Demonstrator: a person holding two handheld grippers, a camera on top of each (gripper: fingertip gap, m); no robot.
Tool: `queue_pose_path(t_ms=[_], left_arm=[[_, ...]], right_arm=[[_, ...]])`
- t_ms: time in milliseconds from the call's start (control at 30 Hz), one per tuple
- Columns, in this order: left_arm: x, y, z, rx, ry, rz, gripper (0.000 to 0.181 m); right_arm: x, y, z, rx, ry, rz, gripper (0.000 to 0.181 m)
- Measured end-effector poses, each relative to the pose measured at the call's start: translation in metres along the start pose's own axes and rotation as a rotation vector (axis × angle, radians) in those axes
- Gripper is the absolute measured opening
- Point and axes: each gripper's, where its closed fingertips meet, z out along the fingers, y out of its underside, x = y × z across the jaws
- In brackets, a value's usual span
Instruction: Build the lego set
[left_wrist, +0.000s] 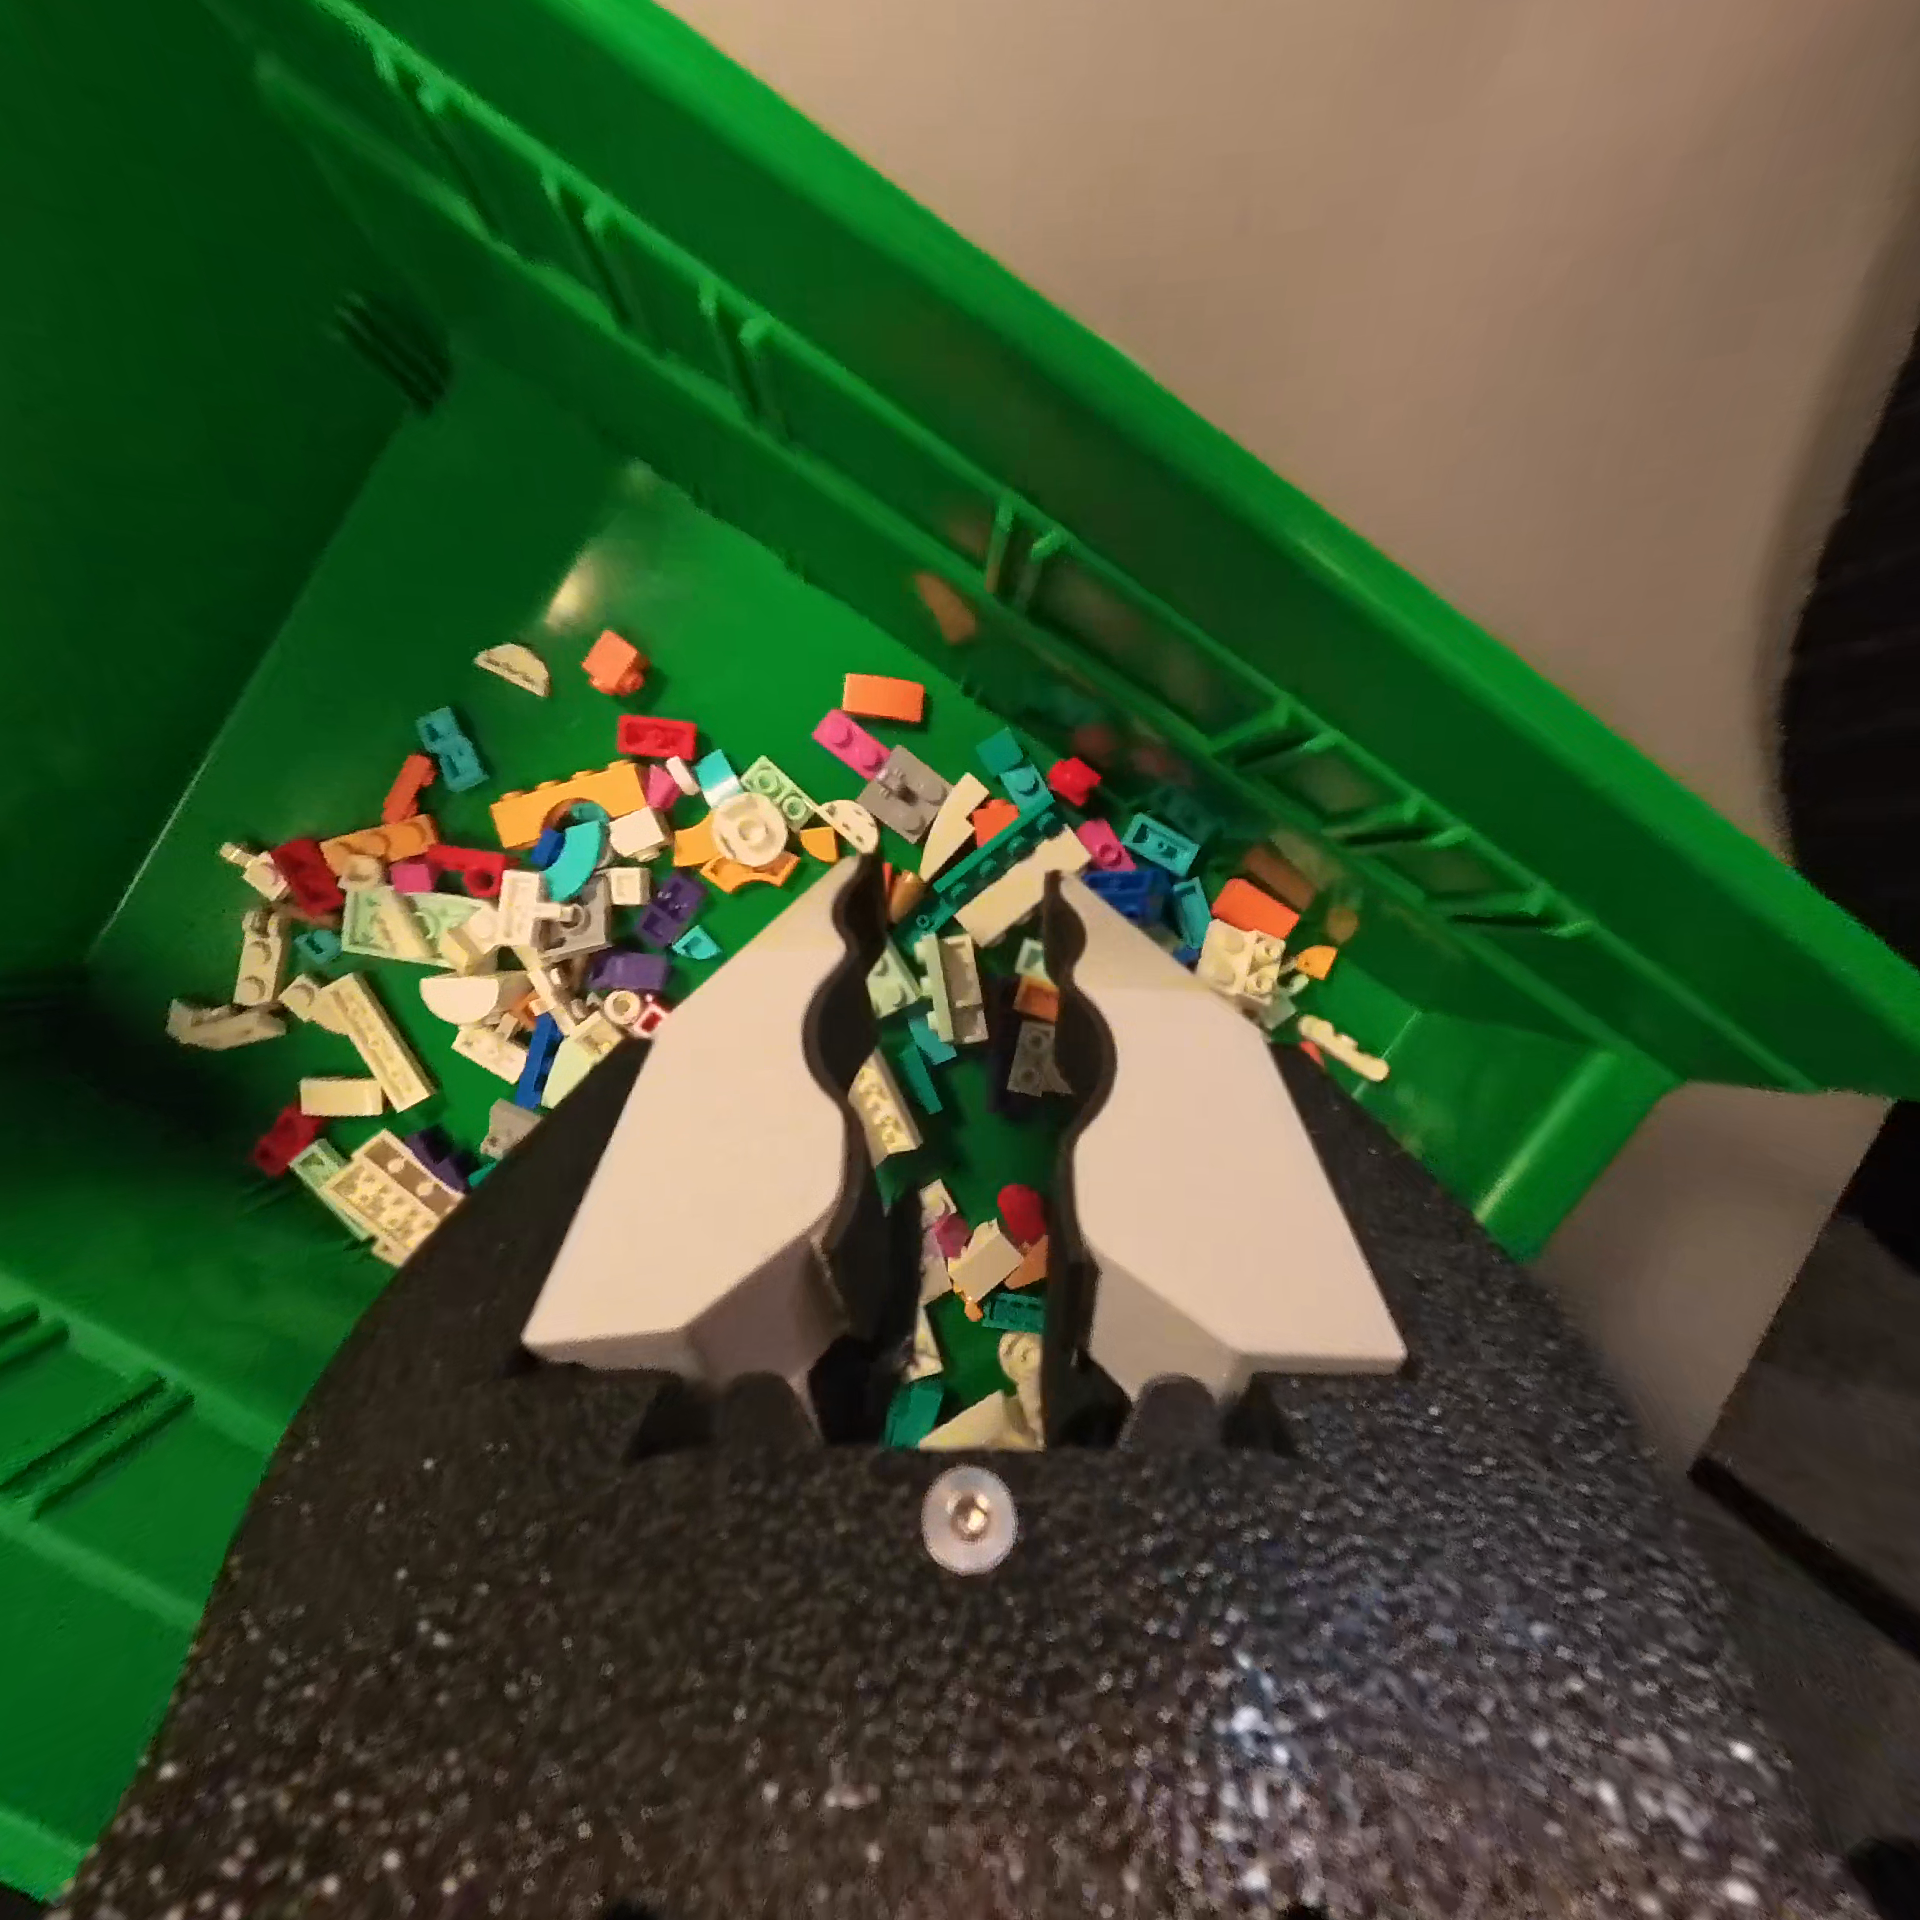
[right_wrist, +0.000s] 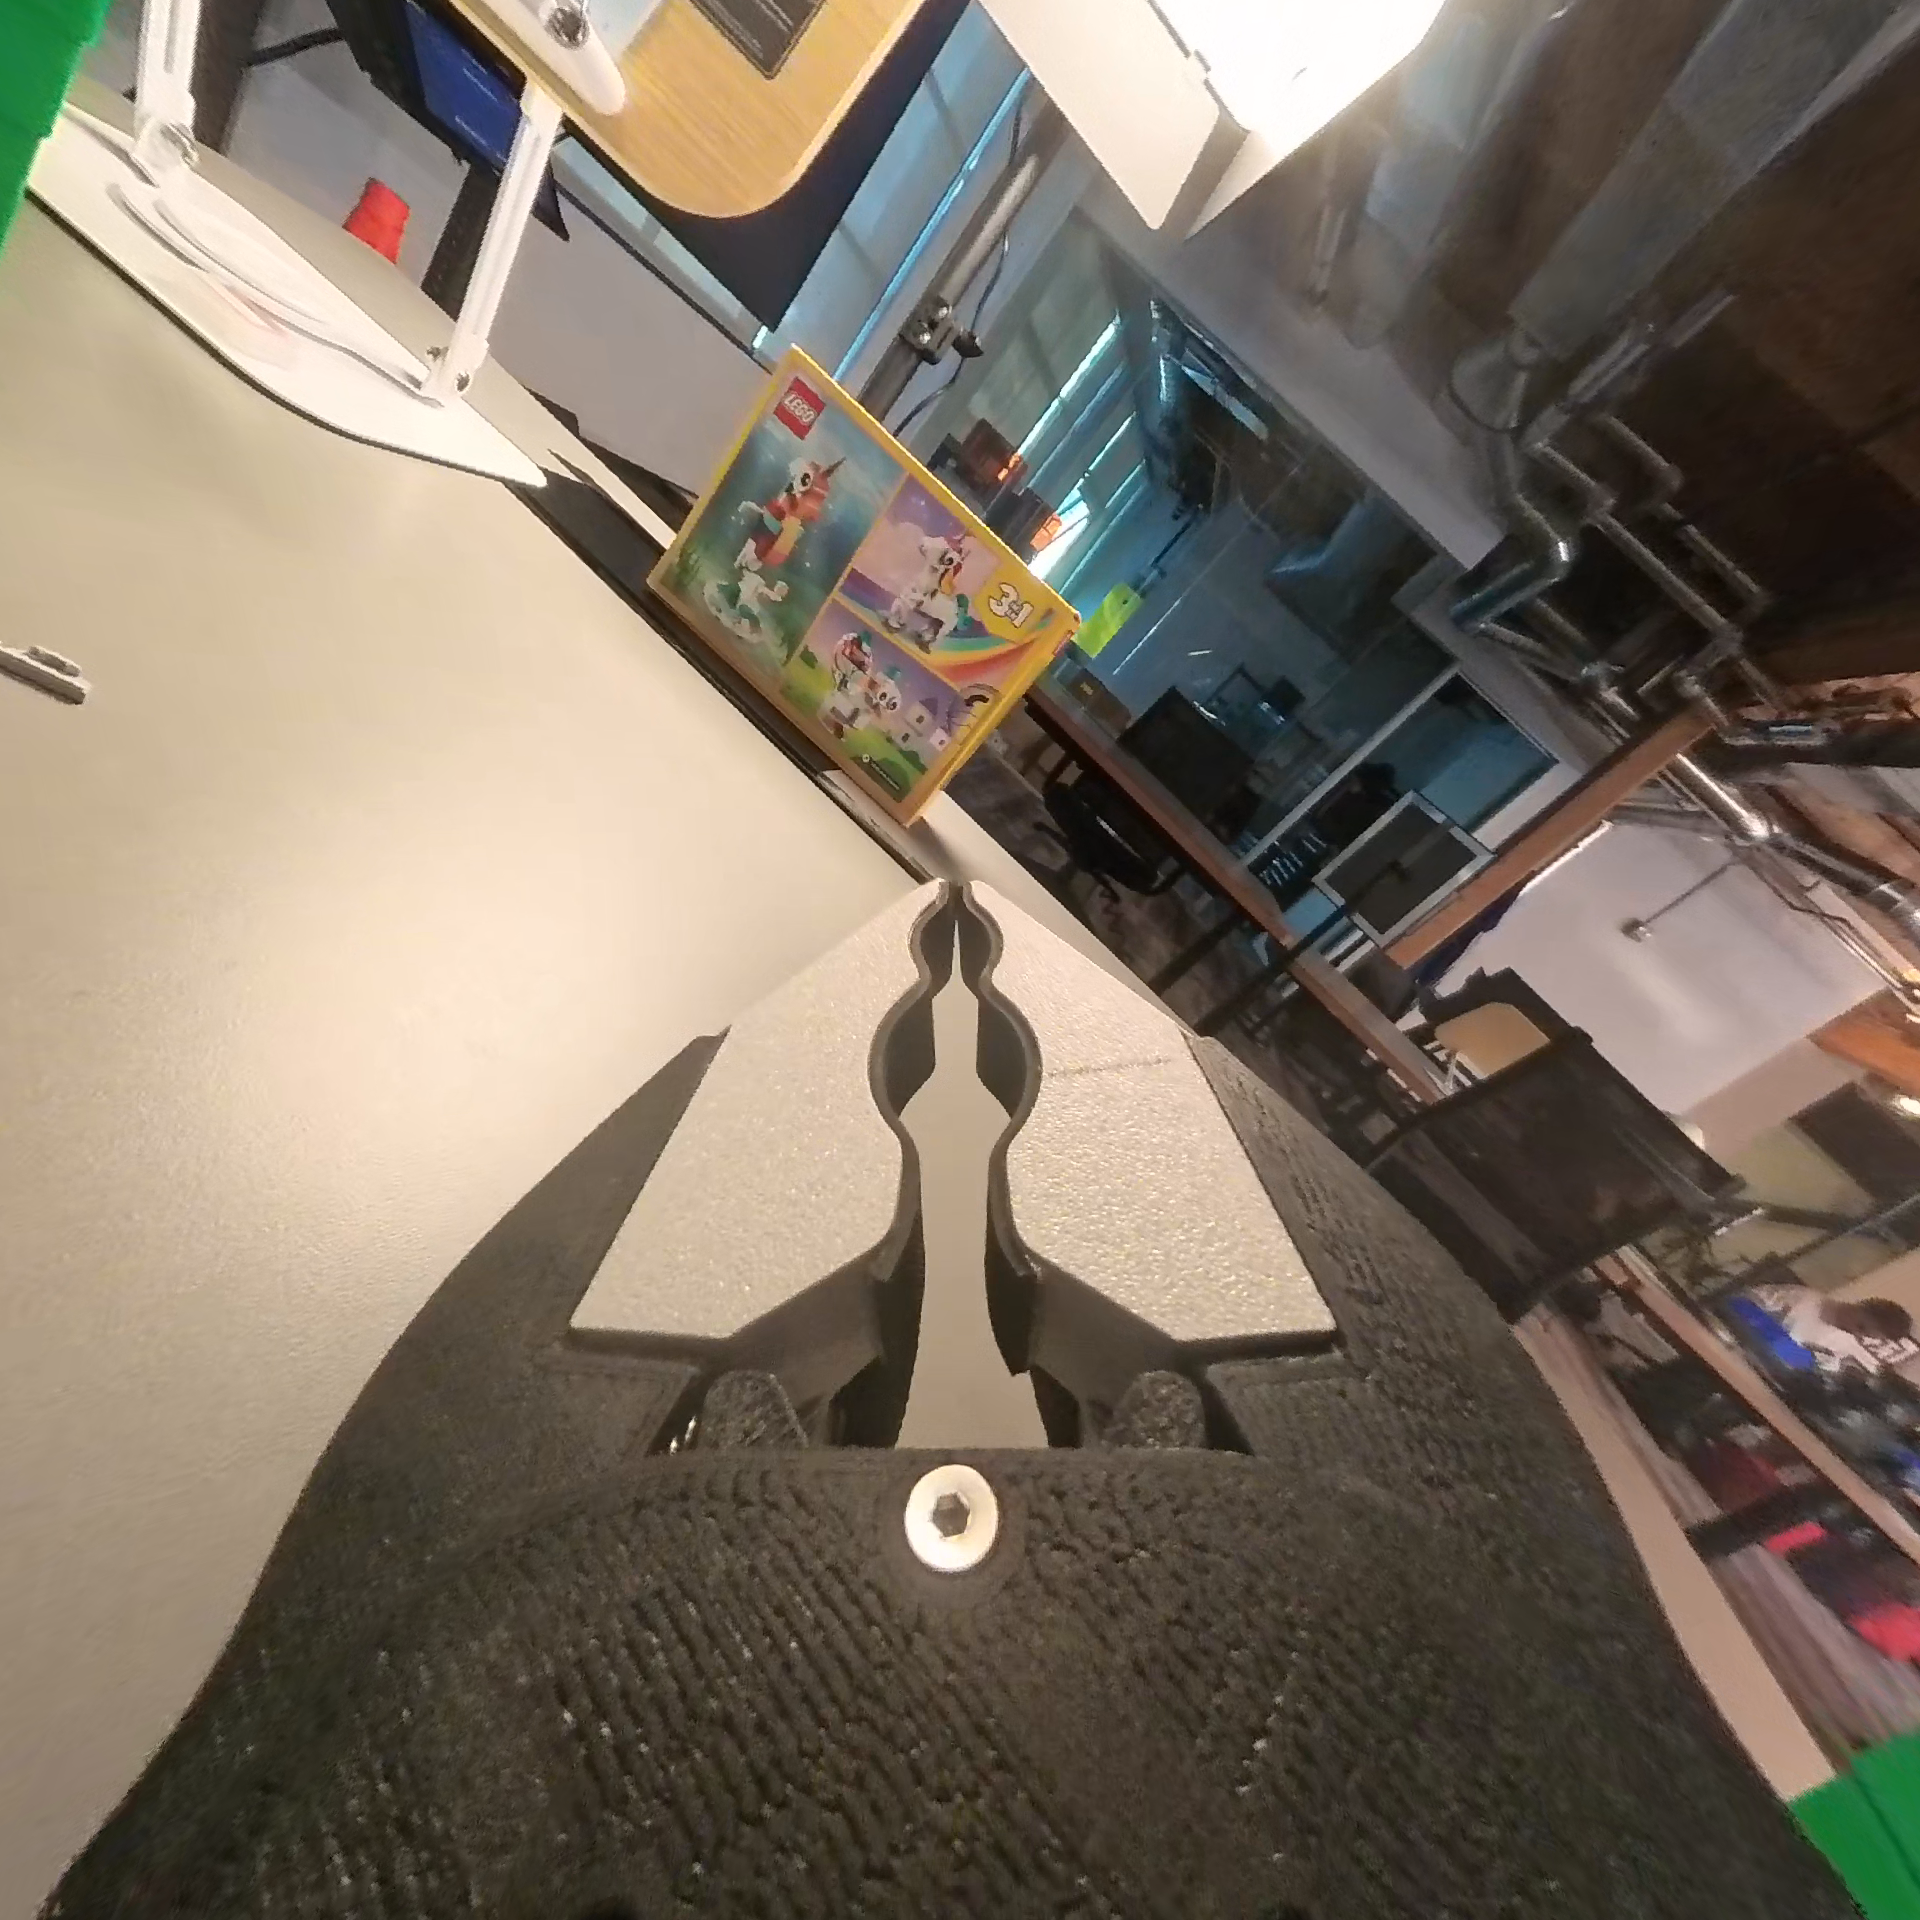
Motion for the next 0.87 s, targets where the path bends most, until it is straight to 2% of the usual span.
queue_pose_path(t_ms=[33,167,367,500,767,867], left_arm=[[-0.001,0.003,0.002,-0.026,-0.010,0.011,0.028],[-0.003,0.008,0.008,-0.073,-0.004,0.081,0.030],[-0.004,0.015,0.019,-0.143,-0.001,0.312,0.027],[0.003,0.006,0.018,-0.107,0.074,0.325,0.028],[0.002,0.002,0.025,-0.143,0.090,0.426,0.026],[-0.008,-0.004,0.028,-0.147,0.052,0.404,0.041]], right_arm=[[0.000,0.000,0.000,-0.001,0.001,-0.002,0.000],[0.001,0.001,0.000,-0.003,0.003,0.000,0.000],[0.001,0.000,0.000,-0.001,0.003,0.005,0.000],[0.002,0.000,0.000,0.003,0.004,0.015,0.000],[0.003,-0.001,0.000,0.013,0.004,0.031,0.000],[0.003,-0.001,-0.001,0.016,0.004,0.035,0.000]])
